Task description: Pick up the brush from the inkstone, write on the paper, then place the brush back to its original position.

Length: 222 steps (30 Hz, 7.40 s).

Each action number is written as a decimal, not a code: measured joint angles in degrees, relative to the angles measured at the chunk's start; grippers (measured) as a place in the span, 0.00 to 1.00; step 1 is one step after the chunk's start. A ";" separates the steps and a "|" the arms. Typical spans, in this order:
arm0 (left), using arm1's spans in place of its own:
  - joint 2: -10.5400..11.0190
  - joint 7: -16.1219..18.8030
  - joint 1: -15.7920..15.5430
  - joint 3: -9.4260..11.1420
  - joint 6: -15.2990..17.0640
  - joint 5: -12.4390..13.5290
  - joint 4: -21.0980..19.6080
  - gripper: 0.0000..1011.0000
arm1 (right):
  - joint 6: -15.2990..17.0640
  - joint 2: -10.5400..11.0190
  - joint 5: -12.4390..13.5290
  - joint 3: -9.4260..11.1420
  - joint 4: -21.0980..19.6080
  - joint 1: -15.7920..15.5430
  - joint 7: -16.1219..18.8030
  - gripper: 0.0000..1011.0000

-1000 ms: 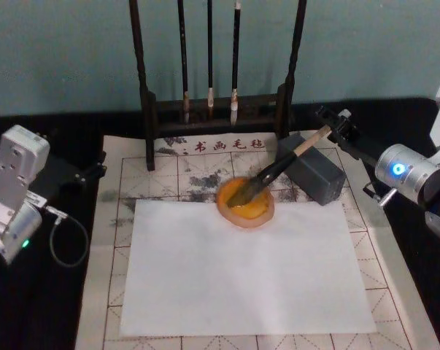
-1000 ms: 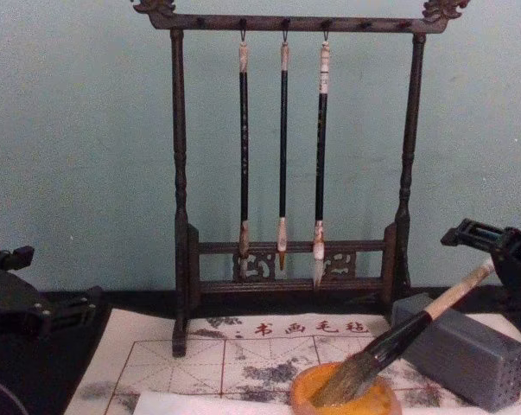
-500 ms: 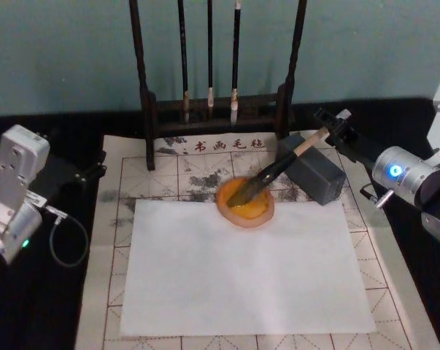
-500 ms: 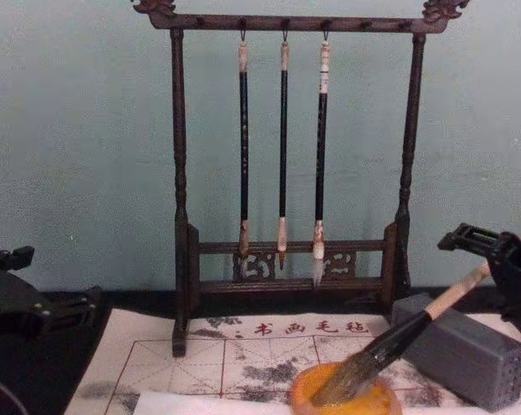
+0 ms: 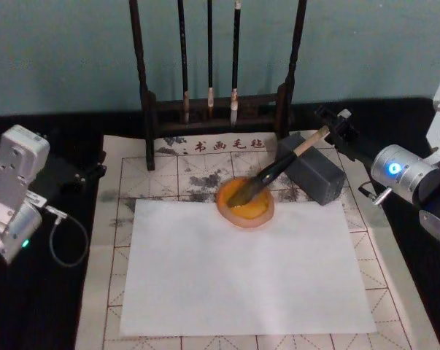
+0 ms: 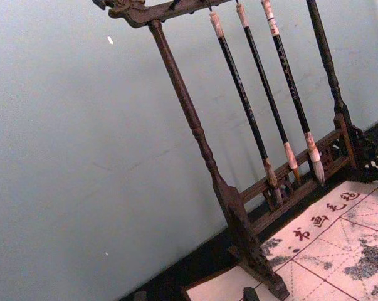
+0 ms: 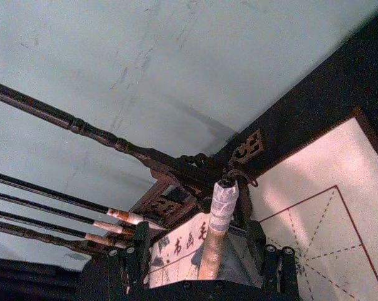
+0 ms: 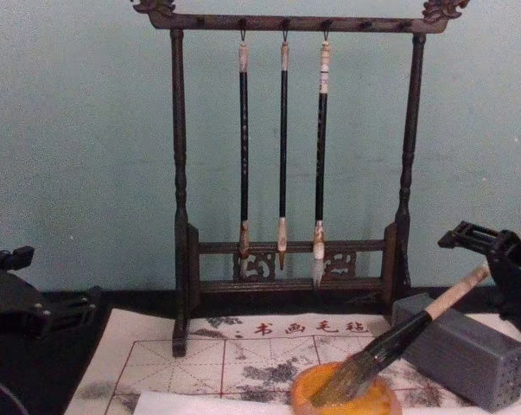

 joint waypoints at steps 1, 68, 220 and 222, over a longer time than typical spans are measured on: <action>0.00 0.00 0.00 0.00 0.00 0.01 0.00 0.99 | -0.01 0.01 0.01 0.00 0.00 0.00 -0.01 0.99; 0.00 0.00 0.00 0.00 0.00 0.00 0.00 0.99 | -2.01 0.79 1.79 -1.14 -1.18 0.69 0.87 0.18; 0.00 0.00 0.00 0.00 0.00 0.00 0.00 0.99 | -21.54 12.79 -36.72 -8.13 -21.48 -8.36 27.37 0.18; 0.00 0.00 0.00 0.00 0.00 0.00 0.00 0.99 | -21.54 12.94 -36.72 -8.03 -21.76 -8.63 27.33 0.18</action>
